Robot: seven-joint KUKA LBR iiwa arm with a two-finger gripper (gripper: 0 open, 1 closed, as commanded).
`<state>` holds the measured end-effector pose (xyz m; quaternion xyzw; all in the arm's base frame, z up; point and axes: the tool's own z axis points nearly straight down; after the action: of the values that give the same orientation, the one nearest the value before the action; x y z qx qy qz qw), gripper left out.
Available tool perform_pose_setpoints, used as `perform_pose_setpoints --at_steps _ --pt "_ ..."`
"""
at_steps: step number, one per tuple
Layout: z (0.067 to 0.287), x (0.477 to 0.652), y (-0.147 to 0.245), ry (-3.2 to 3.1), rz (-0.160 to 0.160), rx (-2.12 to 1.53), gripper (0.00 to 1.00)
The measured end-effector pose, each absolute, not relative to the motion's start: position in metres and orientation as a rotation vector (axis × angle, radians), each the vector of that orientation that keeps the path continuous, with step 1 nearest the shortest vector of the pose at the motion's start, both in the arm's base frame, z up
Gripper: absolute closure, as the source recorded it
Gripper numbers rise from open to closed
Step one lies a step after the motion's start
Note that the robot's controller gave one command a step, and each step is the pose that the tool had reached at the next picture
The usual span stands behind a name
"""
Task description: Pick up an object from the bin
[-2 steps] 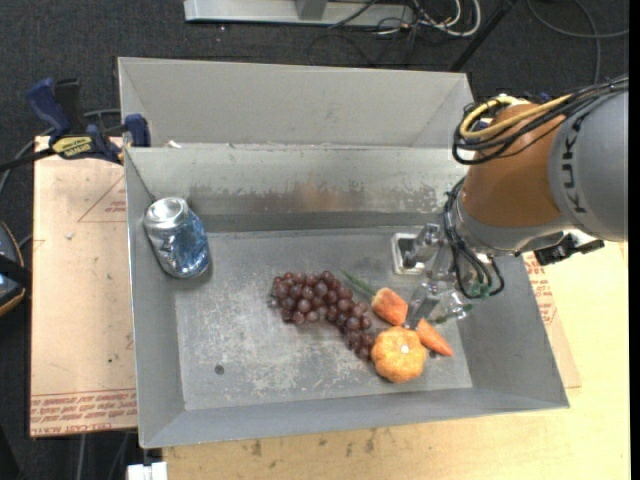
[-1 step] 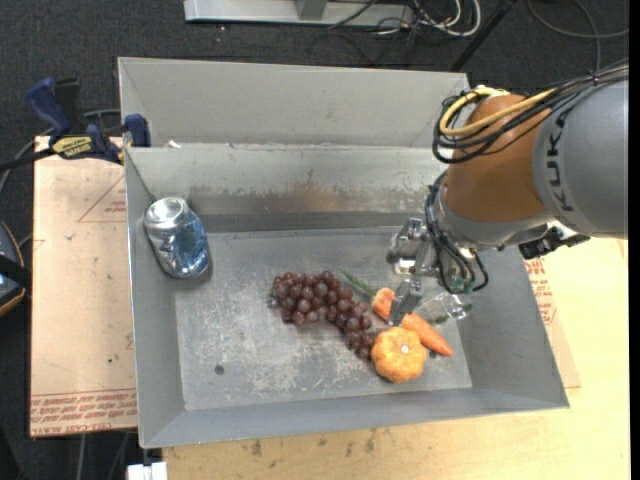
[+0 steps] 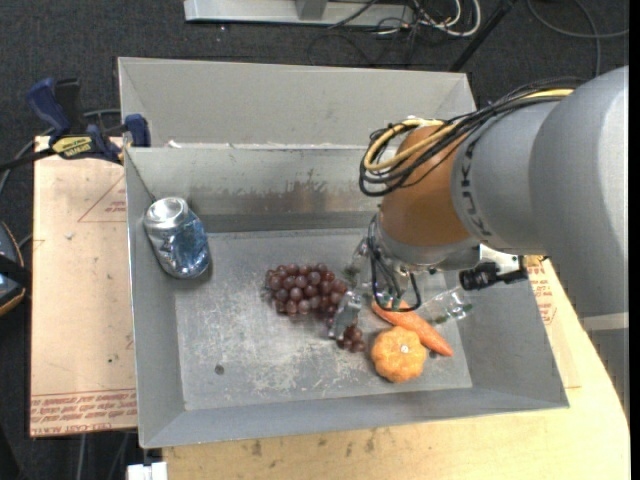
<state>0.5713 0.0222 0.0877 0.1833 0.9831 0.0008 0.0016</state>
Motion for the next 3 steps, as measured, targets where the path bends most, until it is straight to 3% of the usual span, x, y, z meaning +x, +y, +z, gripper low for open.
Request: perform_pose_setpoints --at_steps 1,3 --pt "0.0768 0.5878 0.0323 3.098 0.014 0.411 1.00" --pt "0.0794 0.5872 0.0324 3.100 0.013 0.410 1.00"
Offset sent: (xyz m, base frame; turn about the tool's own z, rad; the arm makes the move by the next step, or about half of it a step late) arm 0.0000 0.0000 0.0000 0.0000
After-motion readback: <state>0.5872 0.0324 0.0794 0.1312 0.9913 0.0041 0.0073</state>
